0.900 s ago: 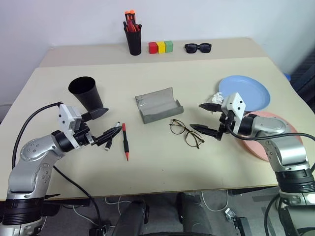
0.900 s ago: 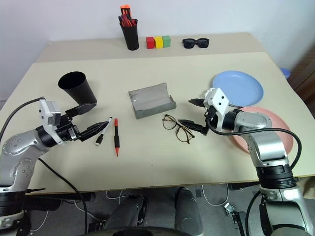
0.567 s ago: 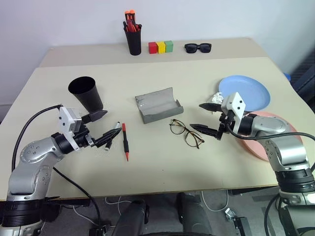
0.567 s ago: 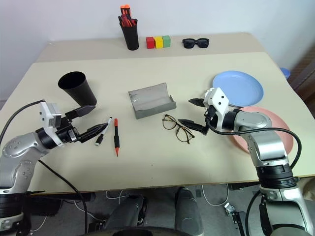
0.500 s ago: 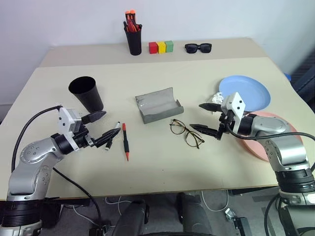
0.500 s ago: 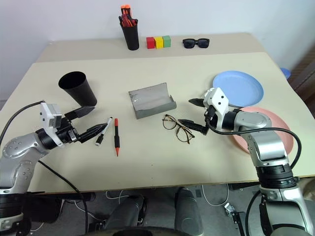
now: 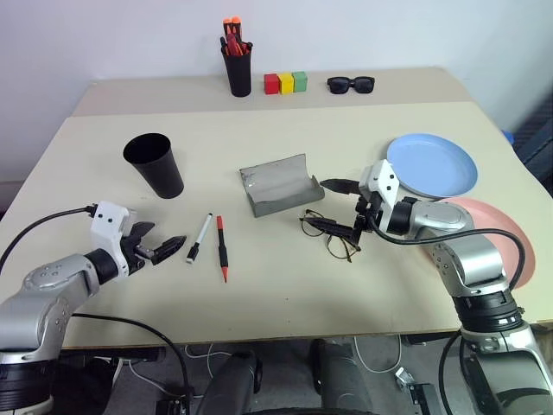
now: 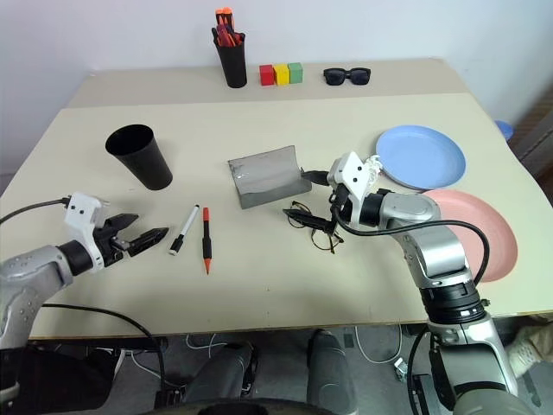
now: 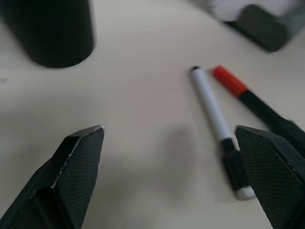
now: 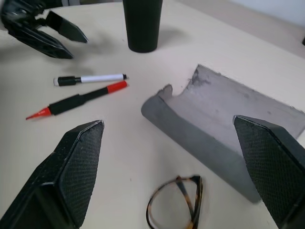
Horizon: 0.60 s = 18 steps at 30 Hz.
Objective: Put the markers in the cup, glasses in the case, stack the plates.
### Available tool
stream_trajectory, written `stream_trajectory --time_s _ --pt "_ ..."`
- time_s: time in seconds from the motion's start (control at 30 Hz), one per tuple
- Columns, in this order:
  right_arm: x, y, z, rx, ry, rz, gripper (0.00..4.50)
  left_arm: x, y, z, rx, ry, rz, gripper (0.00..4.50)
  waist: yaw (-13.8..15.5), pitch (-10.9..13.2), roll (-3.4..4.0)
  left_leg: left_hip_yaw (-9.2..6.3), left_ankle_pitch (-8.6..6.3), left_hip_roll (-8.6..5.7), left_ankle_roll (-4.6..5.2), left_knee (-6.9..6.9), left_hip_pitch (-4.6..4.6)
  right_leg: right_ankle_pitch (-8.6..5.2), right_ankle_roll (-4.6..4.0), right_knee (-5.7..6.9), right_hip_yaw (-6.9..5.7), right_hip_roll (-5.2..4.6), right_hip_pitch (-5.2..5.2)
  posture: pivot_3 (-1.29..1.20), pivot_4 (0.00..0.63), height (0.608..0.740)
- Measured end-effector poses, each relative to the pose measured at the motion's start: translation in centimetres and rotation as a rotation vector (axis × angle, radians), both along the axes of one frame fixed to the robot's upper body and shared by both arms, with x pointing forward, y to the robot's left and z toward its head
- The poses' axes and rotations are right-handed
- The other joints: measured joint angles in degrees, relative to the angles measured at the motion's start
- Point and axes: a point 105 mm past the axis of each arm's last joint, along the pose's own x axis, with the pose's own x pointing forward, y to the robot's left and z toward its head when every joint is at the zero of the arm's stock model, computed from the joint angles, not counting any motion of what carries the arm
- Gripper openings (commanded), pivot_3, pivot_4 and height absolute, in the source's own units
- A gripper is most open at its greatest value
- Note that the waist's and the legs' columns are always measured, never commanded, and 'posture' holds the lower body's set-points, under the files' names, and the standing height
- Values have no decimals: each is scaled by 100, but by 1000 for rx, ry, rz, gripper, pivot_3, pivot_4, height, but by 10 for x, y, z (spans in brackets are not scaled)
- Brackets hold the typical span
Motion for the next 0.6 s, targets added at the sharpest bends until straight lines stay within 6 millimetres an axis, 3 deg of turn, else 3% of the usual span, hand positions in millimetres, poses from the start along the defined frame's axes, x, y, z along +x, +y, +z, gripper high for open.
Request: stream_trajectory --time_s 0.17,0.4,0.6 --pt "-3 13 2 33 -12 28 4451 8 -20 16 -43 48 16 4500 -43 0 0 -9 0 0 -1 -2 3 0 0 1 0 1 -2 0 150 740" --pt "-3 16 4 58 -44 36 4451 8 -32 9 -15 207 64 4500 -27 0 0 -10 2 -8 -5 -2 2 0 0 4 0 2 -3 0 150 740" --pt "-4 14 -2 61 -31 22 4451 5 -56 3 22 323 28 4500 -26 -1 -2 -8 4 -13 -9 -1 1 0 0 5 -1 2 -1 0 150 740"
